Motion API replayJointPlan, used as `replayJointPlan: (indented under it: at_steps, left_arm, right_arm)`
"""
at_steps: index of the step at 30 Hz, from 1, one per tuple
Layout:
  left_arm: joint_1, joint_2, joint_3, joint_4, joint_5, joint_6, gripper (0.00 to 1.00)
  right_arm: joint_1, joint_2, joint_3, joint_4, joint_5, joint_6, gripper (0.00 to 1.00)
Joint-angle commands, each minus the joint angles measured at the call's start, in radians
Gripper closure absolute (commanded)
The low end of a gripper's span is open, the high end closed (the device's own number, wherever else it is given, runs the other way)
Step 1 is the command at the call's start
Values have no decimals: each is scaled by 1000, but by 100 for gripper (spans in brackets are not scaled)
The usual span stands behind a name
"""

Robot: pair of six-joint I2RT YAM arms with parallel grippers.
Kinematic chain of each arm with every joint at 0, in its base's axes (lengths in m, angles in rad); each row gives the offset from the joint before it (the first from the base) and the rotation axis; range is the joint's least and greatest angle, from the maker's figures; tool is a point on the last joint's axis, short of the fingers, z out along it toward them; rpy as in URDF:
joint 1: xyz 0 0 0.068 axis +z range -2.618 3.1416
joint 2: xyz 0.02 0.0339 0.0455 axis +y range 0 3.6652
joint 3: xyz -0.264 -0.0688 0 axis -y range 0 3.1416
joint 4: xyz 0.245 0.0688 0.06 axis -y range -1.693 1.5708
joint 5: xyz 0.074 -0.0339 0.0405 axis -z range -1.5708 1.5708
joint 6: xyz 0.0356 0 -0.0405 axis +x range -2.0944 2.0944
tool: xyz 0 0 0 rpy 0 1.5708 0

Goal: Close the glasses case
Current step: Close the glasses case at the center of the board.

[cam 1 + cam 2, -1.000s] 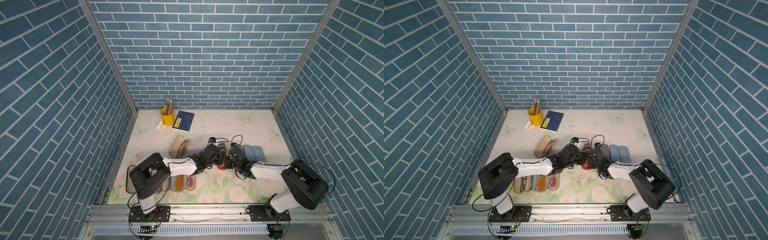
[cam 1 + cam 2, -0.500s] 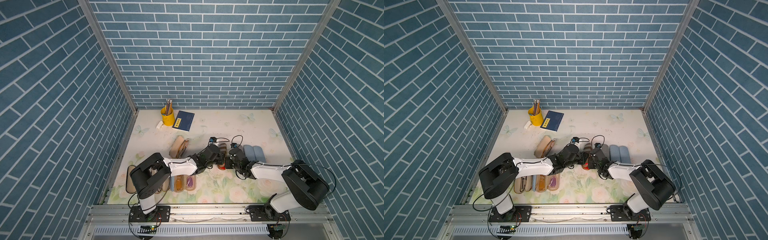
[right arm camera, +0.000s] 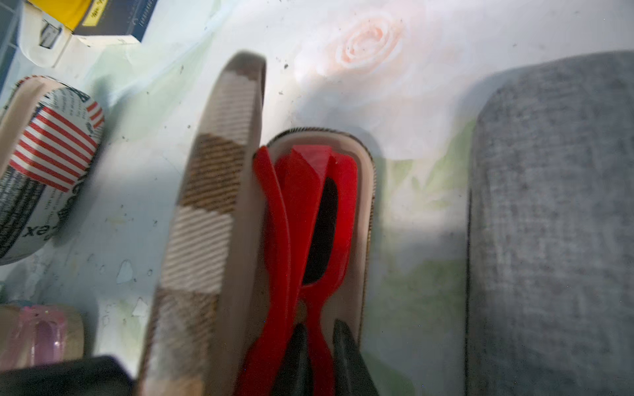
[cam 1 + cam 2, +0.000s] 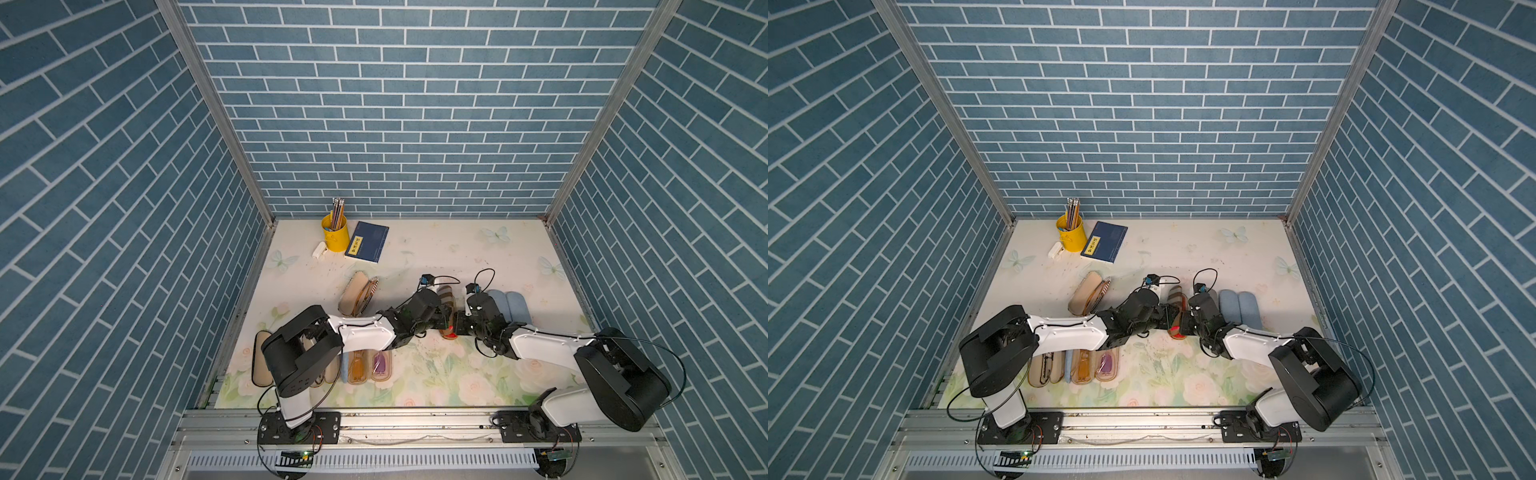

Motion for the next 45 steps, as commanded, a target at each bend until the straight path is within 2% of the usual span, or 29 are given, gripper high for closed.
replayJointPlan:
  at_steps: [1,11,16,25,35,39,42,45]
  left_arm:
    - [-14,41,7,-60,25,9,75]
    - [-21,63,24,-73,22,11,75]
    - [-22,85,38,-81,18,15,75]
    - [-31,124,80,-101,18,27,75]
    - [-47,187,137,-134,18,37,74]
    - [-52,199,151,-148,16,42,74]
    - [-52,194,137,-144,11,39,74]
    - [-52,184,119,-136,3,32,73]
  right_arm:
    - [-14,-32,-21,52,-83,-26,84]
    - [-100,-79,-34,46,-224,-67,71]
    - [-145,-118,-14,10,-313,-109,60]
    - [-213,-212,-14,-73,-318,-136,59]
    - [-251,-255,-49,-72,-314,-126,58]
    - [-255,-251,-55,-85,-295,-125,65]
    - [-255,-252,-49,-138,-230,-136,80]
    - [-251,-258,-50,-151,-235,-140,93]
